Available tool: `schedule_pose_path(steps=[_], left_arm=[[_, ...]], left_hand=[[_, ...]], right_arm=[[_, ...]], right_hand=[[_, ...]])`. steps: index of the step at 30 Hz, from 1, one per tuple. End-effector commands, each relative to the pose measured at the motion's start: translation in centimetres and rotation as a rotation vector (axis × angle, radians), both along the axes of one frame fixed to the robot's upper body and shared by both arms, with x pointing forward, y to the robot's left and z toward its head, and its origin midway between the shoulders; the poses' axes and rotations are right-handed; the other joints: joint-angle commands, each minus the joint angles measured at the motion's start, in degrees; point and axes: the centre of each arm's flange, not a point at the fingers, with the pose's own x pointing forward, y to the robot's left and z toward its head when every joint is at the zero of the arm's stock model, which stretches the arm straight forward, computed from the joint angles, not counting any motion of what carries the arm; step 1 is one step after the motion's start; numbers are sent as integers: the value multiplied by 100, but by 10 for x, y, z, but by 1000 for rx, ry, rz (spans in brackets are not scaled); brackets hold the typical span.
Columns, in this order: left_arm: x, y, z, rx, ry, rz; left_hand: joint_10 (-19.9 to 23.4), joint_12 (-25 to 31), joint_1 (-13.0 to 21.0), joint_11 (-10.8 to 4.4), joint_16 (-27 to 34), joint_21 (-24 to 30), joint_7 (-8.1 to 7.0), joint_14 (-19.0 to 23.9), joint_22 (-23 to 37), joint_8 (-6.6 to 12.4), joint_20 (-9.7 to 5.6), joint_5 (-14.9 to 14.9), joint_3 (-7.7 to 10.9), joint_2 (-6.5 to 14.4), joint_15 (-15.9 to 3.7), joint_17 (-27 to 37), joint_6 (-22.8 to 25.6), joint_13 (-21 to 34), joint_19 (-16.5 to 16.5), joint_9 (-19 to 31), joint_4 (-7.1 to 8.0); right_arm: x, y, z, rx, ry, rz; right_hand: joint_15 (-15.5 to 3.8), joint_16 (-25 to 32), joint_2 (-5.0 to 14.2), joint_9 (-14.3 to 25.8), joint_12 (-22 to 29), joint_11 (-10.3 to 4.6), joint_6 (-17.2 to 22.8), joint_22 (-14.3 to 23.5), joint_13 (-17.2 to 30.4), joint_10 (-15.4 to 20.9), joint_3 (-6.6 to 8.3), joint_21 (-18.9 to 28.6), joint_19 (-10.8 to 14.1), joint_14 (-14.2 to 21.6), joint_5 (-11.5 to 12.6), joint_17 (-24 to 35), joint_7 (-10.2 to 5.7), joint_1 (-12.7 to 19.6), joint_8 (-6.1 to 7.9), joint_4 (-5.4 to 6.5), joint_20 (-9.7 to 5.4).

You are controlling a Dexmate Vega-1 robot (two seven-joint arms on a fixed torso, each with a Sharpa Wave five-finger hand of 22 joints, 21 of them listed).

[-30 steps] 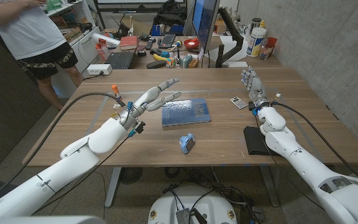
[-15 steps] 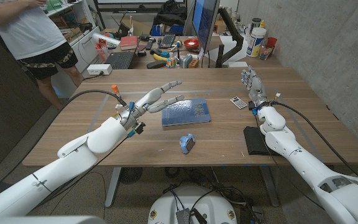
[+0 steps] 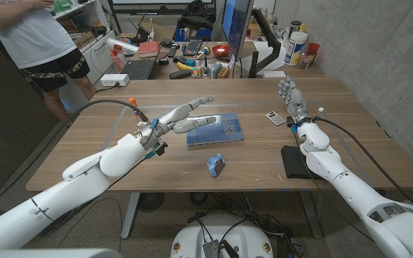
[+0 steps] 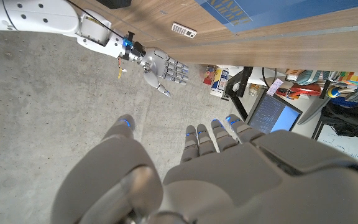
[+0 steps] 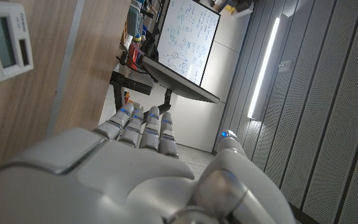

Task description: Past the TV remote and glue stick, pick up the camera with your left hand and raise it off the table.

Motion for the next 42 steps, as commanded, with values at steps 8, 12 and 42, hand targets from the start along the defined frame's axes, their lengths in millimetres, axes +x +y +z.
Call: schedule_pose_path(steps=[8, 12, 42], left_arm=[[-7, -5, -3, 177, -124, 166], [-8, -6, -4, 188, -148, 184], [-16, -20, -22, 291, -253, 285]], left_hand=[[-32, -10, 298, -88, -14, -10, -154, -6, 24, 41, -222, -10, 55, 18, -88, 8, 55, 12, 13, 35, -184], [-17, 0, 411, -95, 2, 2, -189, 35, 25, 44, -170, -9, 86, 38, -83, 8, 59, 15, 50, 37, -245], [456, 110, 800, -247, 139, 305, -466, 635, 50, 126, 678, -92, 68, -11, -237, 62, 460, 34, 1104, 52, -462]], right_arm=[[-2, -2, 0, 2, -4, 0], [-2, -2, -1, 3, 0, 1], [0, -2, 5, -6, -7, 6]], right_hand=[[-14, -20, 2, 26, 28, -22, 36, 24, 8, 44, -39, -47, 38, 68, -12, 24, -11, -31, 37, -5, -120], [-20, -18, 1, 26, 36, -7, 44, 24, 8, 66, -41, -56, 40, 75, -10, 23, -5, -29, 40, -8, -116], [-17, -14, -10, 26, 38, -13, 94, 26, 9, 82, -57, -109, 66, 105, 8, 22, -9, -24, 53, -25, -106]])
